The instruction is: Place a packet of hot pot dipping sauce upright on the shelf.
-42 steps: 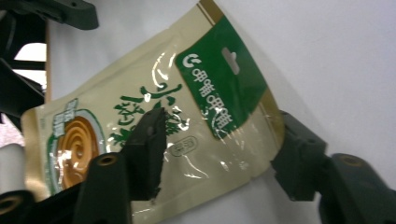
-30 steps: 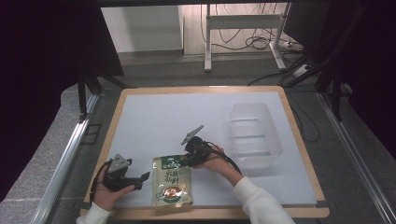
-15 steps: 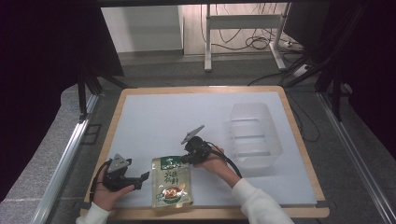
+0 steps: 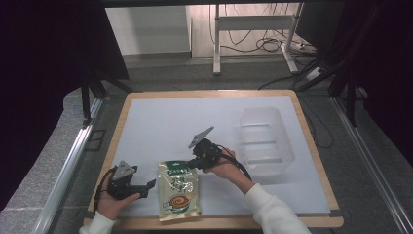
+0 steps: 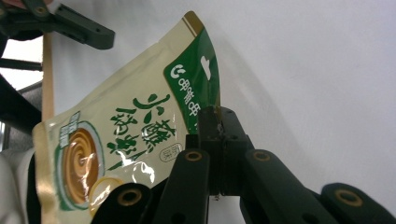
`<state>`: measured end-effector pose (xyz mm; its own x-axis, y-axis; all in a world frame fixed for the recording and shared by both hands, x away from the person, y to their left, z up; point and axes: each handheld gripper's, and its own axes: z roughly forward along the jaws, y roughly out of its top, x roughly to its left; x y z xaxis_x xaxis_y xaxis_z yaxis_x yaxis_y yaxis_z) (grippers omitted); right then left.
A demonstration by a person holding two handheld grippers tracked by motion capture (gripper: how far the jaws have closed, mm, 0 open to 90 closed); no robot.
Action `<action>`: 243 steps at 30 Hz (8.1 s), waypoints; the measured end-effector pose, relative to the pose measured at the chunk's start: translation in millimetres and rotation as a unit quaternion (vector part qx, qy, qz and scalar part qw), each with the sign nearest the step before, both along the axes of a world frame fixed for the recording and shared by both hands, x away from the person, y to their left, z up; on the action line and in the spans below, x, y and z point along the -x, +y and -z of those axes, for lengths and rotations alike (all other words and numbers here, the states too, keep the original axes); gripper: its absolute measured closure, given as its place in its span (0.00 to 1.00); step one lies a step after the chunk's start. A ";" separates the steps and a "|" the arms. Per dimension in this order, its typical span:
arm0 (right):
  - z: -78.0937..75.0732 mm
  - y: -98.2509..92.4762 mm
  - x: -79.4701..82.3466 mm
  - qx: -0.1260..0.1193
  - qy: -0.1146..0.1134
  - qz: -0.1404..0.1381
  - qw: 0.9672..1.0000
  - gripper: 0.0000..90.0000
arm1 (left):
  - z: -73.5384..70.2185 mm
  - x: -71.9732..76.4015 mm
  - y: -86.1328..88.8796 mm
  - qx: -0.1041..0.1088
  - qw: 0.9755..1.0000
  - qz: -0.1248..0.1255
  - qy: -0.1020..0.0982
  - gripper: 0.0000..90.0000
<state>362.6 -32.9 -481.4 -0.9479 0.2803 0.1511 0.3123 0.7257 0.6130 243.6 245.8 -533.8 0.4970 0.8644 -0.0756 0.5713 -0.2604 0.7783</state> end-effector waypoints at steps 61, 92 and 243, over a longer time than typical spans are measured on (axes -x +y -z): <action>-145.9 -40.5 -2.4 0.021 -0.141 -0.003 0.990 1.00 | 0.9 -1.2 -0.2 -0.002 1.000 0.002 0.004 0.12; -171.5 -82.0 -25.9 0.006 -0.161 0.033 0.986 1.00 | 1.8 -1.9 -0.7 -0.004 1.000 0.003 0.006 0.12; -82.9 -132.8 7.4 -0.100 -0.119 0.185 0.970 0.24 | 2.4 -1.1 -1.9 -0.004 1.000 -0.002 0.003 0.12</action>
